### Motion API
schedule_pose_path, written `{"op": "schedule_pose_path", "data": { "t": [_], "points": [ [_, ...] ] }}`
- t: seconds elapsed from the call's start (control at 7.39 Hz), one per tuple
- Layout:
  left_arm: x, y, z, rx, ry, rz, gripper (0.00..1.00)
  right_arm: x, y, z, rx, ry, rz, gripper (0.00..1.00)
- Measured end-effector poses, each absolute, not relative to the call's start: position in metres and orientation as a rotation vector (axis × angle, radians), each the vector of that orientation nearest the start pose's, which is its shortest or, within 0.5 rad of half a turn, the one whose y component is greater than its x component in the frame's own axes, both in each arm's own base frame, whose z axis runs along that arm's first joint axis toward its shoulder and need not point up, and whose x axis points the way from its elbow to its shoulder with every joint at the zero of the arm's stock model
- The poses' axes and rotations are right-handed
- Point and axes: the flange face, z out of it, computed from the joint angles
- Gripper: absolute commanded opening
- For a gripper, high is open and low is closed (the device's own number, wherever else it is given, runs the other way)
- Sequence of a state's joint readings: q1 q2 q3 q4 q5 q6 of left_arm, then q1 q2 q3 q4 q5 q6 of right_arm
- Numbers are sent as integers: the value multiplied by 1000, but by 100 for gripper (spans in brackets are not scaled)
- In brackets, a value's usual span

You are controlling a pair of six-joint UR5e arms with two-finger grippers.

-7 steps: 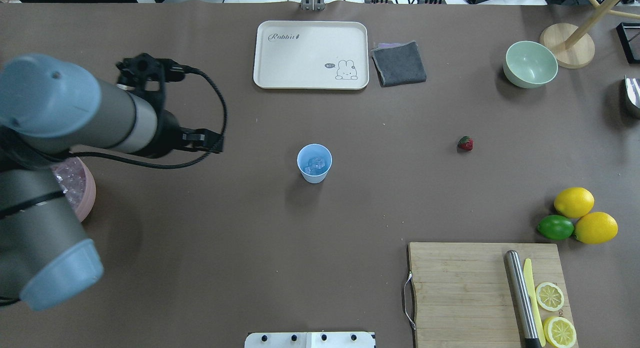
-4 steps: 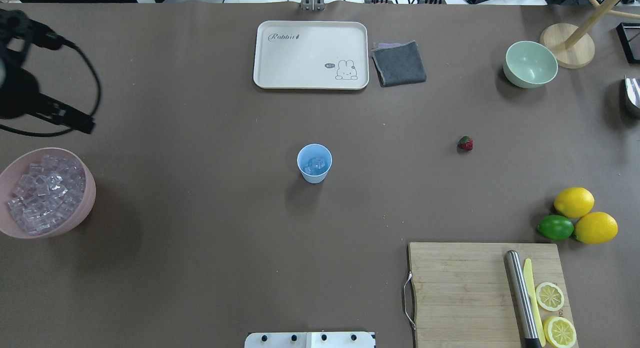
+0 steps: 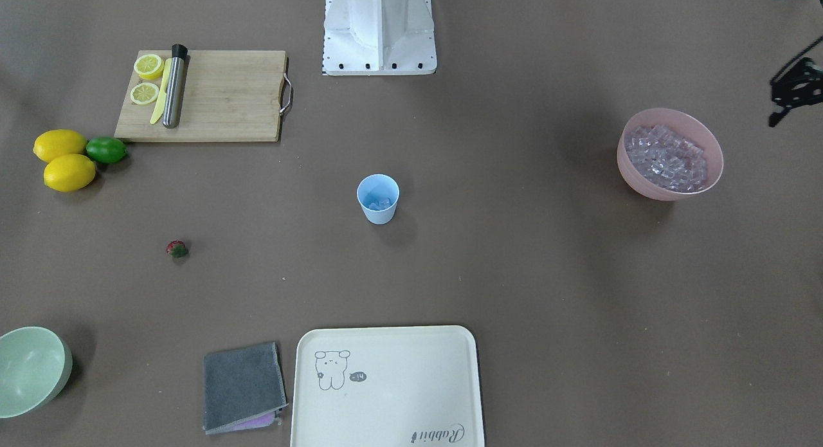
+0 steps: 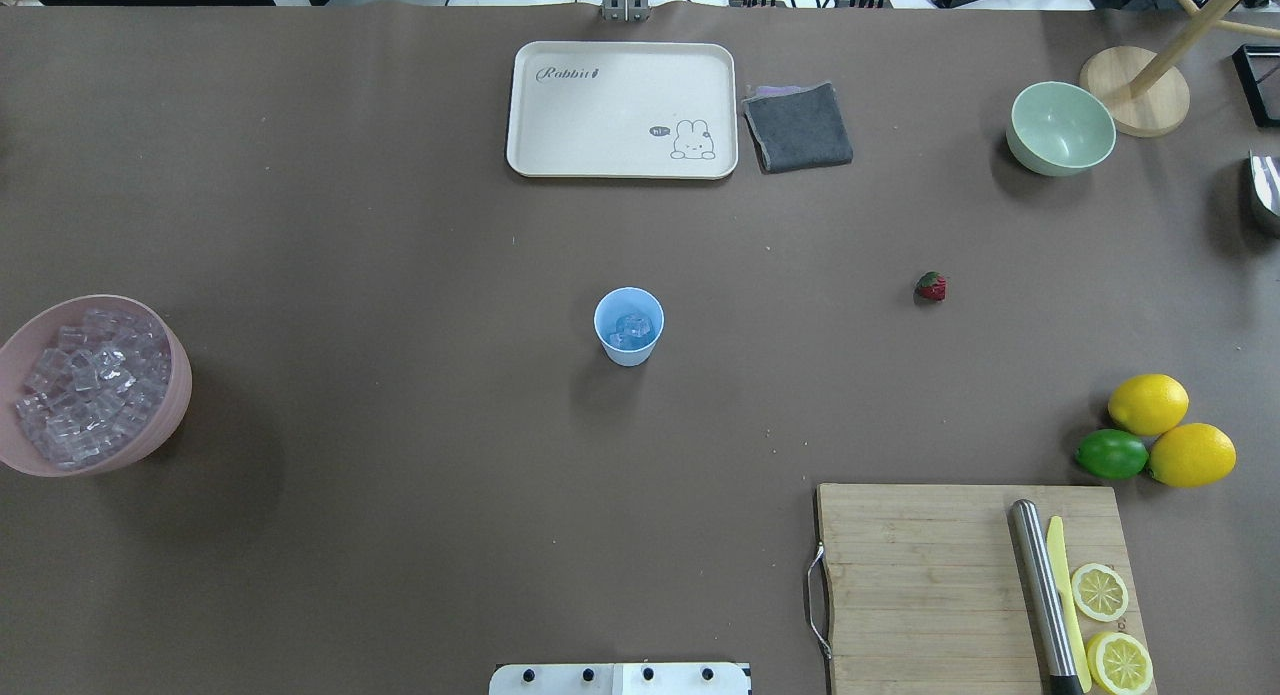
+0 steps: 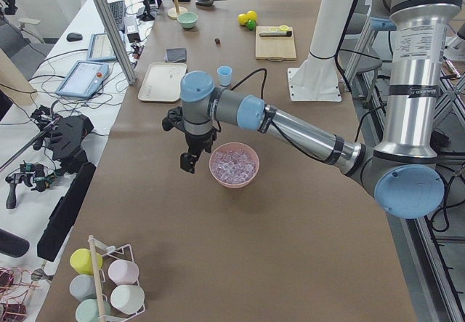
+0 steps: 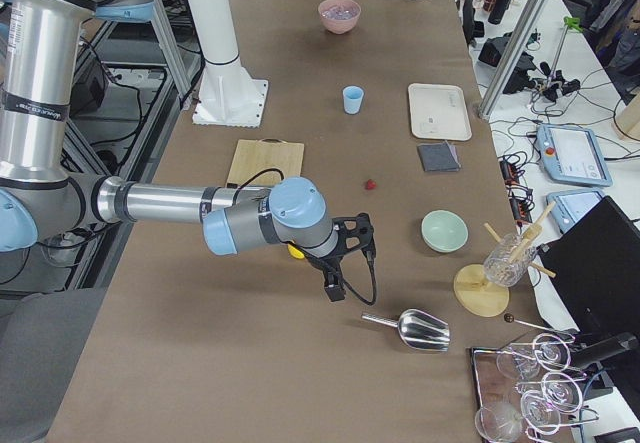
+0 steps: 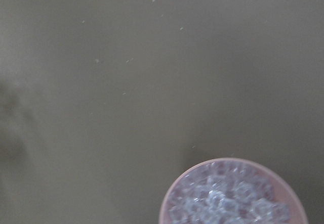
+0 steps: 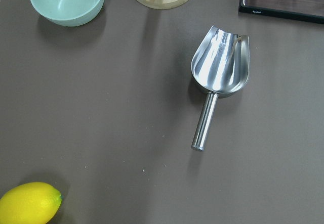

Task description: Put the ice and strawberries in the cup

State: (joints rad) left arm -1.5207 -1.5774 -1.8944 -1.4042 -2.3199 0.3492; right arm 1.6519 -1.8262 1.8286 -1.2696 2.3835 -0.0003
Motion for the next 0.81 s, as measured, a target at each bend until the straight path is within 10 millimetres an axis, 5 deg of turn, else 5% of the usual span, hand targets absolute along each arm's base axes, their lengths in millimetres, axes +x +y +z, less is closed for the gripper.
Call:
{"op": "schedule_pose_path", "data": {
  "t": [0.27, 0.41, 0.68, 0.81],
  "points": [
    [-68, -455, 571, 231, 824, 411, 100, 72, -418, 586, 295, -810, -2, 100],
    [-67, -439, 585, 218, 894, 391, 100, 43, -443, 565, 278, -809, 11, 100],
    [-71, -417, 605, 221, 936, 391, 100, -39, -489, 519, 246, -800, 20, 100],
    [-79, -403, 618, 242, 934, 397, 100, -98, -510, 489, 222, -785, 18, 100]
  ]
}}
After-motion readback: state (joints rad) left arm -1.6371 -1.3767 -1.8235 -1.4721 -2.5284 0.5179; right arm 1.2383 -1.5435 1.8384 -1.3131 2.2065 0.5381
